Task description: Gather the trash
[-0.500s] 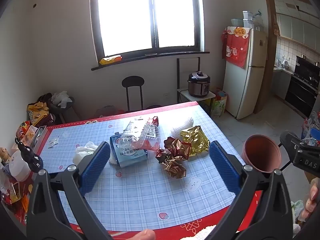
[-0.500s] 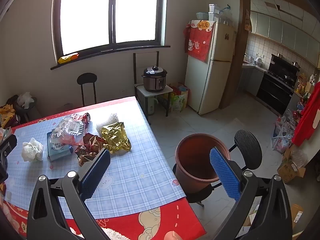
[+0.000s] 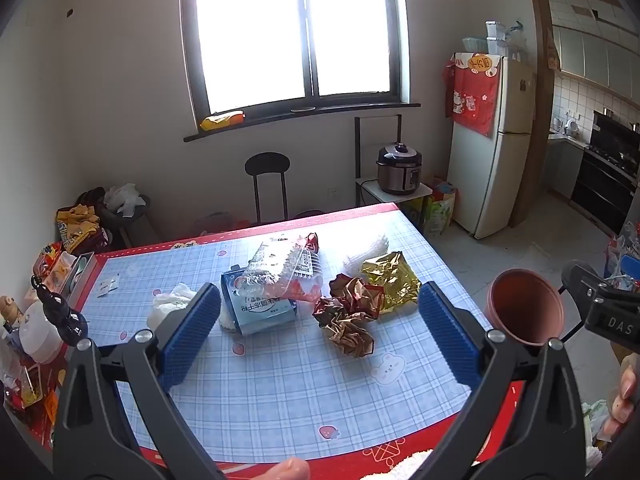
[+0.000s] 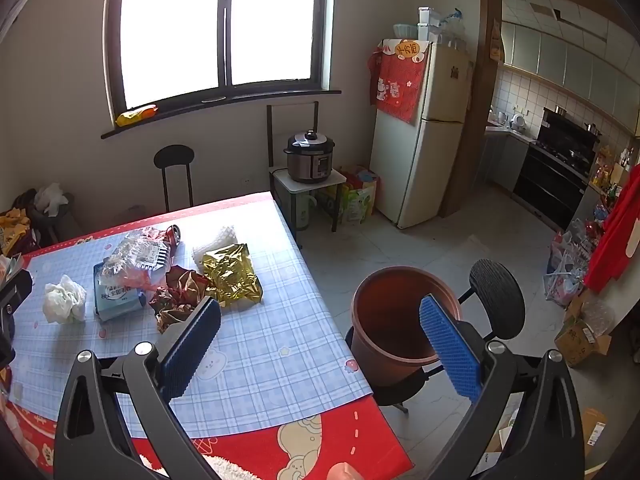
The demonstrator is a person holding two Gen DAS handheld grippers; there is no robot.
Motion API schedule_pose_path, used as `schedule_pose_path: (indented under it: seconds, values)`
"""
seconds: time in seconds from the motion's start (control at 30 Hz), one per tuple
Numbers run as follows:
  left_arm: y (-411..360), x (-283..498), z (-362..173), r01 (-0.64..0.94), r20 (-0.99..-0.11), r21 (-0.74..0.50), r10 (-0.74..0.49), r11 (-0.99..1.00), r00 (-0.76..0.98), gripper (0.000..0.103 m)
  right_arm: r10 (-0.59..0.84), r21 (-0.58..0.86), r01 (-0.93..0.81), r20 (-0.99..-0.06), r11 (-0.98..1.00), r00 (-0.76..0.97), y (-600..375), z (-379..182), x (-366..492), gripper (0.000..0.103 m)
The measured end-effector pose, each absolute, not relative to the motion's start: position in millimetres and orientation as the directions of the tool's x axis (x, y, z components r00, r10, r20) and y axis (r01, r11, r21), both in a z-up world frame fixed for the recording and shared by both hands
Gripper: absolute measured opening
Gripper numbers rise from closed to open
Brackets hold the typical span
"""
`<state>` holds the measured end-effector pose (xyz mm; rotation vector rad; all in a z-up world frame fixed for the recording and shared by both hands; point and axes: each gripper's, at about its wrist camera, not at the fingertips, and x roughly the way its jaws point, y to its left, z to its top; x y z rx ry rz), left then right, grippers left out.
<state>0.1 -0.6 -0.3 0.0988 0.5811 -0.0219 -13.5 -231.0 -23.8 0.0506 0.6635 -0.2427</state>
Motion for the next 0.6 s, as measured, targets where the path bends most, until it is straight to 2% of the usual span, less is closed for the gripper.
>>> schedule_pose_path:
  seconds: [0.6]
  values:
    - [-1.6, 0.8, -0.9, 0.047, -0.545, 0.087, 0.008, 0.995, 0.838, 0.098, -0.208, -0.032, 0.239, -0.616, 0.970, 0.760, -232.5, -24.5, -12.4, 0.098]
